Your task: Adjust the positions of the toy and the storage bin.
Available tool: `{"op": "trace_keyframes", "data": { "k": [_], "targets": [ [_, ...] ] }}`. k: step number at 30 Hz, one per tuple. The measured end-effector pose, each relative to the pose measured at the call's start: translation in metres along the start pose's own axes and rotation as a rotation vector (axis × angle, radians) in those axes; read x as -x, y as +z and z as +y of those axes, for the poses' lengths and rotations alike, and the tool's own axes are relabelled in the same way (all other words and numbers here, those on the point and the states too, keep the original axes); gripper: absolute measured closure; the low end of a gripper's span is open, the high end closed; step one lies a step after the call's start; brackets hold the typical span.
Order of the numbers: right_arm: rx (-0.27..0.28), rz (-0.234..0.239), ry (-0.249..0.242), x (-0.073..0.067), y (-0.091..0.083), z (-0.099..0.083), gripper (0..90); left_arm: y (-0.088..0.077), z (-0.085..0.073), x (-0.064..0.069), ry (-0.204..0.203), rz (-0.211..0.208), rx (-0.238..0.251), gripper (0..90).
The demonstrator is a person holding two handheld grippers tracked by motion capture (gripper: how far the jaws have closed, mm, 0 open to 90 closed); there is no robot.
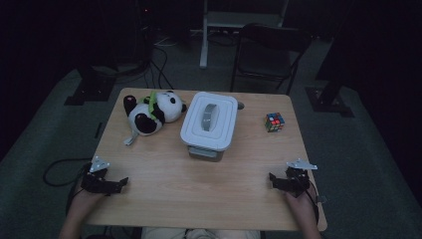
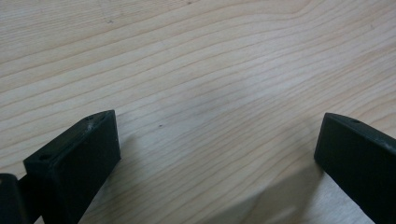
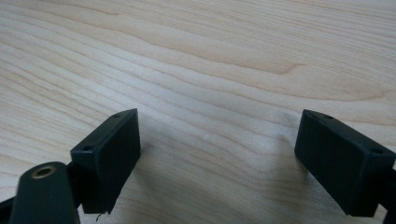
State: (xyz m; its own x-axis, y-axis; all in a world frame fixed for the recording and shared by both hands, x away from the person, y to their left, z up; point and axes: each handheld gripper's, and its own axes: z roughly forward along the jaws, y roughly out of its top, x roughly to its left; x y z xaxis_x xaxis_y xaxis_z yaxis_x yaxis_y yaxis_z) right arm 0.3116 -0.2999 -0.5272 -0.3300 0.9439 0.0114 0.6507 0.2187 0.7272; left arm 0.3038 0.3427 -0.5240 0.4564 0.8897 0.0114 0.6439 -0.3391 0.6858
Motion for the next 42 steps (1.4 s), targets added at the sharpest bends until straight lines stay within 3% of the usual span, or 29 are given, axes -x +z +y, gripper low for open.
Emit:
{"op": "trace_keyframes", "data": {
  "k": [8, 20, 29, 32, 42],
  "targets": [
    [0.0, 0.0, 0.001, 0.0, 0.0, 0.0, 14.1, 0.001, 0.001, 0.007, -0.022, 0.025, -0.002, 0.9],
    [-0.005, -0.011, 0.003, -0.003, 0.001, 0.001, 12.4, 0.007, 0.009, 0.012, 0.007, -0.009, 0.004, 0.8],
    [-0.007, 0.015, -0.03, -0.014, 0.004, 0.012, 12.5, 0.017, 0.036, 0.021, 0.026, -0.033, 0.042, 0.8],
    [0.01, 0.027, -0.031, -0.017, 0.005, 0.019, 12.5, 0.023, 0.047, 0.024, 0.014, -0.066, 0.053, 0.8],
    [0.019, 0.048, -0.072, -0.032, 0.014, 0.04, 12.5, 0.039, 0.081, 0.038, 0.063, -0.084, 0.065, 0.8]
  ]
}}
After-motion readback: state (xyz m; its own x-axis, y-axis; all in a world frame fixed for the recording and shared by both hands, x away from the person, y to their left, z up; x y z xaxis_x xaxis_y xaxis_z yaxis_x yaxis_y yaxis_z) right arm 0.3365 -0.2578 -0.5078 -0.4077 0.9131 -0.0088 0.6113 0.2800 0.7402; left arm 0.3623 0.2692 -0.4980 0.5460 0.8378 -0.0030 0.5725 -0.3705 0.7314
